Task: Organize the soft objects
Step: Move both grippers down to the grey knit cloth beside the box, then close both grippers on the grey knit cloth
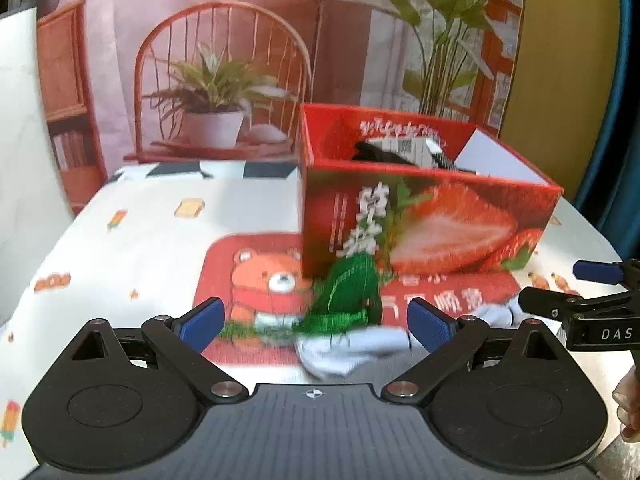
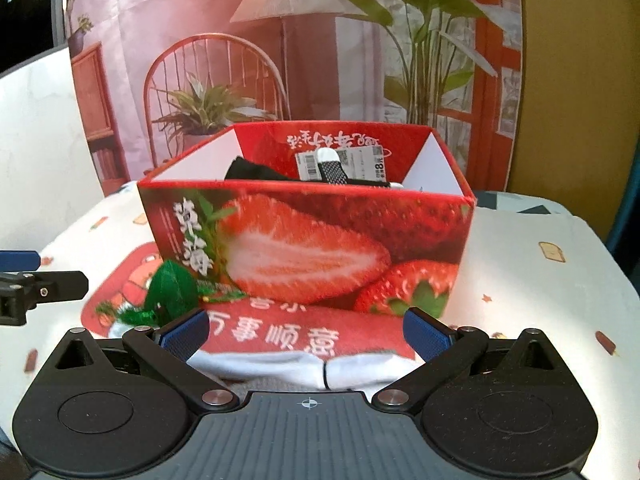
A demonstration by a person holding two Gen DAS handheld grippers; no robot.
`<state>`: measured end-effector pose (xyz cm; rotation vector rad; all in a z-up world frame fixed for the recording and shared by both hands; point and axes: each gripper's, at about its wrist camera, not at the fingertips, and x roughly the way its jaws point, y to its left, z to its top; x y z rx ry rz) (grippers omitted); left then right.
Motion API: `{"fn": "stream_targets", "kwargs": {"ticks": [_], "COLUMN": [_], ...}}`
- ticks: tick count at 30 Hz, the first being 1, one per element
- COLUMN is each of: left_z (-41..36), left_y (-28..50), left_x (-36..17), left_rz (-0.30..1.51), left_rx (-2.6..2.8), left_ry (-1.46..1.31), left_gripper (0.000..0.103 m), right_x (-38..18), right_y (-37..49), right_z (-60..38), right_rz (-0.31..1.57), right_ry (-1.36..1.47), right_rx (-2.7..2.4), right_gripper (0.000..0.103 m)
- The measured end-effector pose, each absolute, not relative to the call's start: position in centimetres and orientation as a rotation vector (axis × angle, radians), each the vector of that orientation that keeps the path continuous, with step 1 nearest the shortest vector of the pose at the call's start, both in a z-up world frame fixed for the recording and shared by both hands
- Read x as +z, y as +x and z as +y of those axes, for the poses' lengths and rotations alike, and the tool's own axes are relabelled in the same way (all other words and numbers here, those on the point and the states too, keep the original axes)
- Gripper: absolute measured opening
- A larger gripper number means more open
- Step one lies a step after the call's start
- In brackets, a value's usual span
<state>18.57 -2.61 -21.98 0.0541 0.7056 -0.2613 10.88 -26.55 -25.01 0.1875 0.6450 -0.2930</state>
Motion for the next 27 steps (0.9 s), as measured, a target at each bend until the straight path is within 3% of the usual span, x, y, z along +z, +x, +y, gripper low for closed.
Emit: {"fn": "stream_targets", "kwargs": {"ticks": [10, 15, 21, 25, 27], "left_z": [-2.1, -2.5, -2.9, -3.0, -3.1], "left_y": [16.9, 16.9, 17.0, 17.3, 17.4], "left_x": [-24.2, -25.0, -26.4, -27.0, -27.2], "left_rz": [0.770, 0.802, 0.845, 0.861, 0.869], "left_rx": [-0.291, -0.331, -0.347, -0.361, -0.361], "left_ry": [0.030, 0.020, 0.016, 0.005, 0.003], "left_gripper": [0.096, 0.083, 0.076, 0.058, 0.054], "right_x": [-28.1, -28.5, -28.5, -28.6, -28.7], "right_y": [8.9, 8.9, 8.5, 8.9, 9.3], "right_z": [-26.5, -26.1, -26.4, -26.2, -26.1], "right_rz": [0.679, 0.687, 0.682, 0.677, 0.686], "right_ry": [0.227, 0.219, 0.253, 0.257, 0.255], "right_rx": [-0.317, -0.297, -0.290, -0.251, -0.241], "right_gripper": [0.102, 0.101, 0.080, 0.071, 0.066]}}
